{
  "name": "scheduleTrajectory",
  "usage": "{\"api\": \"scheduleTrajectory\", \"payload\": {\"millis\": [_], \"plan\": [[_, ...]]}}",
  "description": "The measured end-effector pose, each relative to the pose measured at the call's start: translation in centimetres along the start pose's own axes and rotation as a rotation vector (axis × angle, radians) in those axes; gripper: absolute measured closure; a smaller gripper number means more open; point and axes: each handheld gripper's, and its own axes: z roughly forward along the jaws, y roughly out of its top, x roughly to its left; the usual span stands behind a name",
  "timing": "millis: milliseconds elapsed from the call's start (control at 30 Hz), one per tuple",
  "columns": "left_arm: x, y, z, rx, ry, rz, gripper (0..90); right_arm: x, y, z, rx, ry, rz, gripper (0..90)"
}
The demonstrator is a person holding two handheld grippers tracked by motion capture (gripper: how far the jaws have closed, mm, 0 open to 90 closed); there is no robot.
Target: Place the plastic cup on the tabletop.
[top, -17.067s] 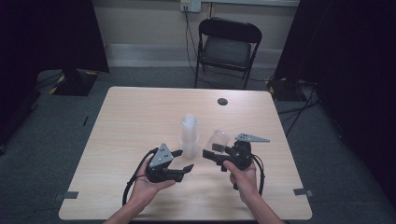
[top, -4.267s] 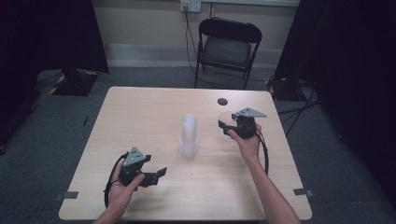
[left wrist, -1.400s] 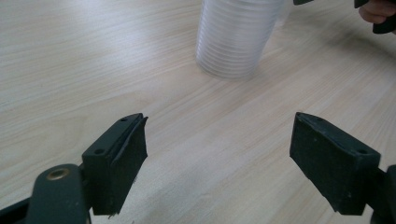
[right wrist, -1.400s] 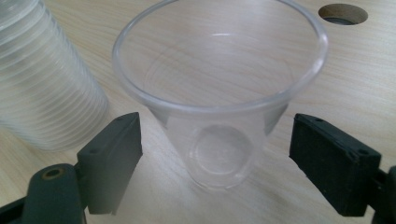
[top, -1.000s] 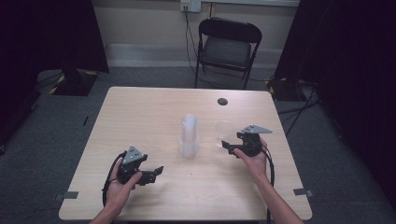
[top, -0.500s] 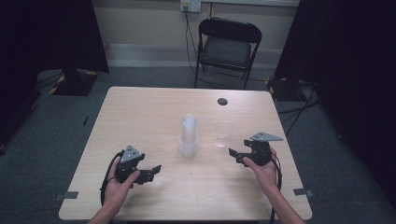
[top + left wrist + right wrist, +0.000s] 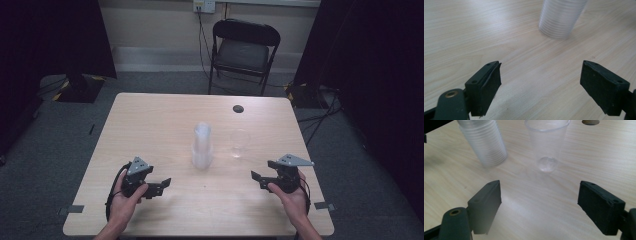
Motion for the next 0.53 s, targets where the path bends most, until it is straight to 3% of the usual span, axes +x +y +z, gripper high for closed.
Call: {"api": "scheduleTrajectory", "payload": {"millis": [133, 300, 533], "plan": [[-0.1, 0.0, 0.0, -0.002, -0.004, 0.002, 16.7, 0.4, -0.7, -0.9, 0.013, 0.008, 0.001, 18.8], [-0.1, -0.2, 0.2, 0.016, -0.005, -0.006, 16.5, 0.6, -1.9, -1.7, 0.005, -0.022, -0.002, 18.6], [-0.5, -0.2, 0.7, 0.031, -0.010, 0.017, 16.6, 0.5, -2.9, -2.1, 0.013, -0.039, 0.009, 18.8]]}}
